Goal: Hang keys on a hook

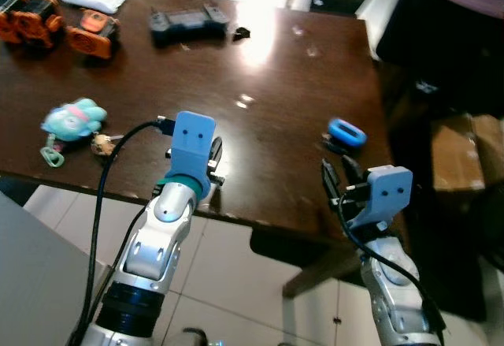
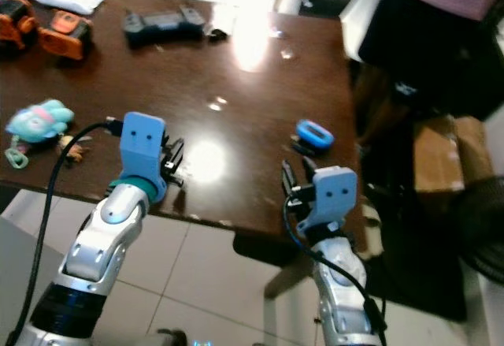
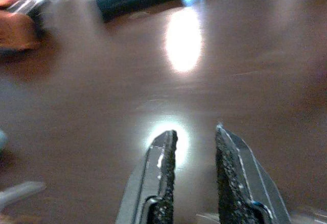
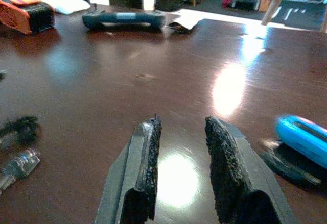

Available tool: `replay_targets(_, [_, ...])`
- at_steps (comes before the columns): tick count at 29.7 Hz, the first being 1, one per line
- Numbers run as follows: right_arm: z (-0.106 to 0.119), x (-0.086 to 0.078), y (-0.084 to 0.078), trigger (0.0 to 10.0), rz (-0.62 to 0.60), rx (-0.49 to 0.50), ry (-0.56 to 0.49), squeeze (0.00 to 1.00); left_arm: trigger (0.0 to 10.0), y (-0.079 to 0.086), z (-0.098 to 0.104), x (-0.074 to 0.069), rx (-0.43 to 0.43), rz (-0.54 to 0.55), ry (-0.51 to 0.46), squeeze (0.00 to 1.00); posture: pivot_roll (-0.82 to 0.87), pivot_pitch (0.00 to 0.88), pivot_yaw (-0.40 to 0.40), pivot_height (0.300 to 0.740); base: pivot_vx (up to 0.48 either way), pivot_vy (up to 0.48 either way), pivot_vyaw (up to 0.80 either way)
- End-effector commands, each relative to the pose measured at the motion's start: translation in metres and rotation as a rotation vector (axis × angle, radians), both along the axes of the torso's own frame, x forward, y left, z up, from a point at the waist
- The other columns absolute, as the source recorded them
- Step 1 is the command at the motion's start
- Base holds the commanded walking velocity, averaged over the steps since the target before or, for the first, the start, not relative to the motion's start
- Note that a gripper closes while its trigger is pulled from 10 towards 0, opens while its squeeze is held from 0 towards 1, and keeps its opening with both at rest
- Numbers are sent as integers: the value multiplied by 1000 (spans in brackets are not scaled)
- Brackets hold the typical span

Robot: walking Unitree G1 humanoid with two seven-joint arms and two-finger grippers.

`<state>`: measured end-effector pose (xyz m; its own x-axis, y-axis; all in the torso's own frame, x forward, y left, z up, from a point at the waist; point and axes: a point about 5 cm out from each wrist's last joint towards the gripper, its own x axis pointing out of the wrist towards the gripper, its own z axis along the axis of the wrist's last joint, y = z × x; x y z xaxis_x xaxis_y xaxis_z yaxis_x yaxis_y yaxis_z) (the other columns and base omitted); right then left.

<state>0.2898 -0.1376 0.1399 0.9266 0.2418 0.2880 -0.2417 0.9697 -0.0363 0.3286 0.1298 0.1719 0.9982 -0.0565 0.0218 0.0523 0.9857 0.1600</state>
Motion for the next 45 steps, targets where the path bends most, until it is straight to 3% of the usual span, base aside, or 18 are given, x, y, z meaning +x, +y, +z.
replay_targets(1, [-8, -5, -13, 10000, -40, -9, 31, 0, 10000, -11, -4, -2, -12, -30, 16, 0, -77, 131, 4, 740, 334, 0, 0])
replay_targets(7, [-8, -5, -13, 10000, -36, -11, 32, 0, 10000, -8, -6, -3, -9, -40, 19, 0, -77, 130, 4, 740, 56, 0, 0])
replay_targets(8, [-8, -6, -13, 10000, -35, -11, 32, 0, 10000, -8, -11, -7, 15, -110, 46, 0, -81, 128, 7, 740, 0, 0, 0])
replay_targets(9, [-8, -6, -13, 10000, -35, -11, 32, 0, 10000, -8, -11, -7, 15, -110, 46, 0, -81, 128, 7, 740, 0, 0, 0])
replay_targets(11, [-9, -6, -15, 10000, -37, -15, 36, 0, 10000, -9, -26, -26, 31, -319, 134, 0, -82, 127, 9, 740, 0, 0, 0])
replay_targets(14, [-9, -6, -15, 10000, -37, -15, 36, 0, 10000, -9, -26, -26, 31, -319, 134, 0, -82, 127, 9, 740, 0, 0, 0])
replay_targets(16, [-11, -7, -17, 10000, -44, -19, 43, 0, 10000, 0, -37, -43, 39, -425, 206, 0, -77, 128, 8, 740, 0, 0, 0])
replay_targets(19, [-11, -7, -17, 10000, -44, -19, 43, 0, 10000, 0, -37, -43, 39, -425, 206, 0, -77, 128, 8, 740, 0, 0, 0])
replay_targets(21, [-14, -7, -19, 10000, -46, -23, 54, 0, 10000, 9, -40, -60, 61, -500, 252, 0, -69, 129, 6, 740, 0, 0, 0])
replay_targets(24, [-16, -7, -19, 10000, -44, -27, 61, 0, 10000, 9, -37, -70, 37, -545, 260, 0, -63, 132, 5, 740, 0, 0, 0])
replay_targets(30, [-18, -7, -19, 10000, -42, -29, 69, 0, 10000, 5, -32, -71, 8, -529, 233, 0, -63, 132, 5, 740, 0, 0, 0])
replay_targets(36, [-21, -8, -17, 10000, -38, -29, 80, 0, 10000, -1, -38, -62, 114, -444, 198, 0, -61, 143, 2, 740, 0, 0, 0])
replay_targets(40, [-21, -9, -19, 10000, -42, -25, 84, 0, 10000, 4, -43, -56, 175, -375, 192, 0, -66, 144, 3, 740, 0, 0, 0])
replay_targets(45, [-22, -9, -19, 10000, -46, -23, 86, 0, 10000, 10, -48, -58, 215, -376, 208, 0, -67, 145, 4, 740, 0, 0, 0])
